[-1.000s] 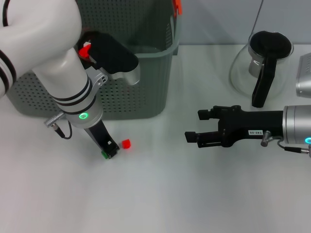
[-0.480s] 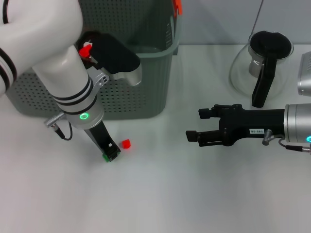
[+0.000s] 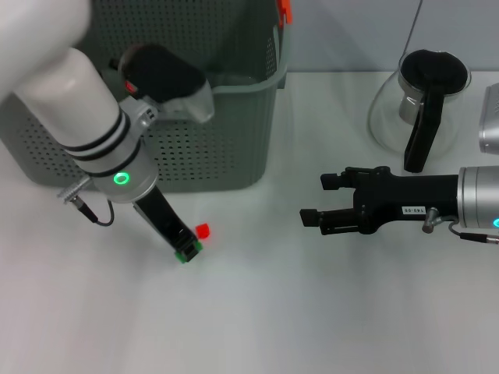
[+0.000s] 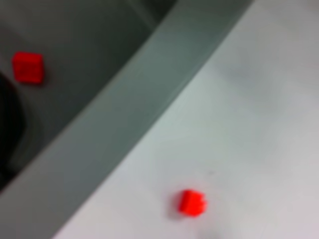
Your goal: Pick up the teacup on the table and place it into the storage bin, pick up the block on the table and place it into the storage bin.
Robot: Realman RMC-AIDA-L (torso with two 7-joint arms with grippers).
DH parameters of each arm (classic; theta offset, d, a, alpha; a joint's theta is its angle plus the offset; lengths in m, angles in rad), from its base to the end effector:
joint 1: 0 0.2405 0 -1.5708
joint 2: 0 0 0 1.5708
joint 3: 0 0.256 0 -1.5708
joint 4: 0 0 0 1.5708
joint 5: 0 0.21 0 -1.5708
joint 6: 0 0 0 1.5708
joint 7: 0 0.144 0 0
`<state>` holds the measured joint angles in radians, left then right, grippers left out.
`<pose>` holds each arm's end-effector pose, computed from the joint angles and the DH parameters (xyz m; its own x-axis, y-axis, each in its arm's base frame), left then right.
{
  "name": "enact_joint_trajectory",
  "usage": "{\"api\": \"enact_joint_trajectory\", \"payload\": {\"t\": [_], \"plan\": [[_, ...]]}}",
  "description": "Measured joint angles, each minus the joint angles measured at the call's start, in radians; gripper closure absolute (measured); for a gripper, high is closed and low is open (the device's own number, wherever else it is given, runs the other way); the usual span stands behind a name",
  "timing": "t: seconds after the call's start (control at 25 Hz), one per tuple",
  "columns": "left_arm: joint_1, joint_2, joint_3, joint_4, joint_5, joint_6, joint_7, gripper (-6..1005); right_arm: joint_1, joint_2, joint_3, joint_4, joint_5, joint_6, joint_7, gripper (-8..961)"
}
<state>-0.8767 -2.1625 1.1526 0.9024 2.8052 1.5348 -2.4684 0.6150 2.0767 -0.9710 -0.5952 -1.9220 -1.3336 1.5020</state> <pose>-0.1858 0.3744 -0.0436 0.6315 0.6906 -0.3525 0.5887 -0.7229 -0.3616 0.2362 0.3556 -0.0416 0.8318 -0.4015 -0.3833 -0.4758 -0.8713 -0.1200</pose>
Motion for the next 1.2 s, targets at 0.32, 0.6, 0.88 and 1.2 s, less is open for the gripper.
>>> {"api": "enact_joint_trajectory", "payload": {"t": [0.32,0.6,0.88,1.2], "plan": [[0.055,0.020,-0.247,0.034,-0.159,0.071,0.144,815,-0.010,-0.003,0.016,0.004,0.000,-0.006,0.000,41],[0.127,0.061,-0.340,0.141,-0.299,0.166,0.189,815,-0.014,-0.009,0.055,0.009,-0.001,-0.026,0.002,42],[0.071,0.158,-0.605,0.212,-0.423,0.378,0.215,815,-0.012,-0.014,0.072,0.002,0.000,-0.036,0.009,42],[0.030,0.215,-0.607,0.207,-0.384,0.123,0.215,815,-0.009,-0.016,0.092,0.002,0.000,-0.038,0.013,41]]}}
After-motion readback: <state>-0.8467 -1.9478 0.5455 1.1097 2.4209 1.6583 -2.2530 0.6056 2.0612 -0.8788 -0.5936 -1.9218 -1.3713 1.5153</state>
